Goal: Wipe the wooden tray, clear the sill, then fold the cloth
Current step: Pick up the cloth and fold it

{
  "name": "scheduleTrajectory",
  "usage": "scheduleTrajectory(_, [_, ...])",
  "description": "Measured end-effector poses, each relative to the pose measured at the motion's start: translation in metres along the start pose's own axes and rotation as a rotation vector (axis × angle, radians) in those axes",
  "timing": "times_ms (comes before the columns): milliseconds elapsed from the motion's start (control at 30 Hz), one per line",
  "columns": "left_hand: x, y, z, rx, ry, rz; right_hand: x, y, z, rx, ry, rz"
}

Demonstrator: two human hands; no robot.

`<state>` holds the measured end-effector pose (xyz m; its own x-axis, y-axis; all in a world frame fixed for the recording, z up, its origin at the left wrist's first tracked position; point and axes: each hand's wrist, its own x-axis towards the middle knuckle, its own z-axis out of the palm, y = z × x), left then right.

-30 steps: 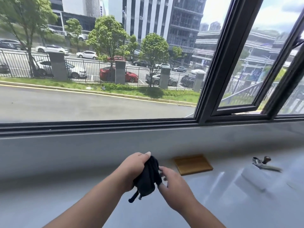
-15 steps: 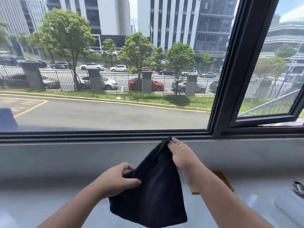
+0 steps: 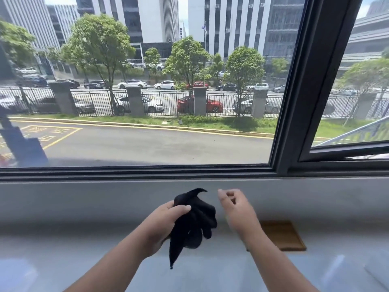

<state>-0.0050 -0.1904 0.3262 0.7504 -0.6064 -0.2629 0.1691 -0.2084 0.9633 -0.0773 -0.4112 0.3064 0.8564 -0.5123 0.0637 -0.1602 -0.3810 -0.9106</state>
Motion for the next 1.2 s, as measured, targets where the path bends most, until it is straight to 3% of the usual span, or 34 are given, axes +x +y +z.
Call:
scheduleTrajectory(100, [0.006,0.0,0.002,-0.239,0.064,-0.139,-0.029,0.046,0.017,0.144,-0.172,0.267])
scheduleTrajectory(200, [0.009,-0.002,0.005,-0.395,0.035,-0.156,-0.049,0.05,0.03,0.349,-0.436,0.428])
scheduleTrajectory(267, [0.01,-0.002,0.007,-0.436,0.05,-0.149,-0.053,0.037,0.036,0.629,-0.558,0.43])
scheduleTrajectory(333, [0.012,-0.001,0.007,-0.415,0.089,-0.141,-0.05,0.03,0.038,0.844,-0.55,0.38])
scheduleTrajectory(433, [0.012,0.001,0.002,-0.303,0.104,-0.106,-0.05,0.018,0.032,0.918,-0.61,0.217])
scheduleTrajectory(567, [0.007,-0.002,-0.018,-0.156,0.125,-0.066,-0.03,0.019,0.027,0.783,-0.477,0.252])
scheduleTrajectory(767, [-0.001,-0.021,-0.047,-0.162,0.197,-0.099,-0.013,-0.002,0.017,0.679,-0.342,0.287])
scheduleTrajectory(900, [-0.001,-0.032,-0.059,-0.227,0.173,-0.137,-0.004,-0.002,0.015,0.935,-0.387,0.406])
scheduleTrajectory(1000, [-0.003,-0.036,-0.061,-0.405,0.114,-0.174,-0.01,0.007,0.026,1.103,-0.451,0.433])
scheduleTrajectory(1100, [-0.001,-0.04,-0.068,-0.473,0.163,-0.195,-0.014,0.022,0.039,0.9,-0.377,0.456])
scheduleTrajectory(1200, [0.0,-0.047,-0.08,-0.33,0.24,-0.224,-0.012,0.022,0.033,0.729,-0.274,0.427])
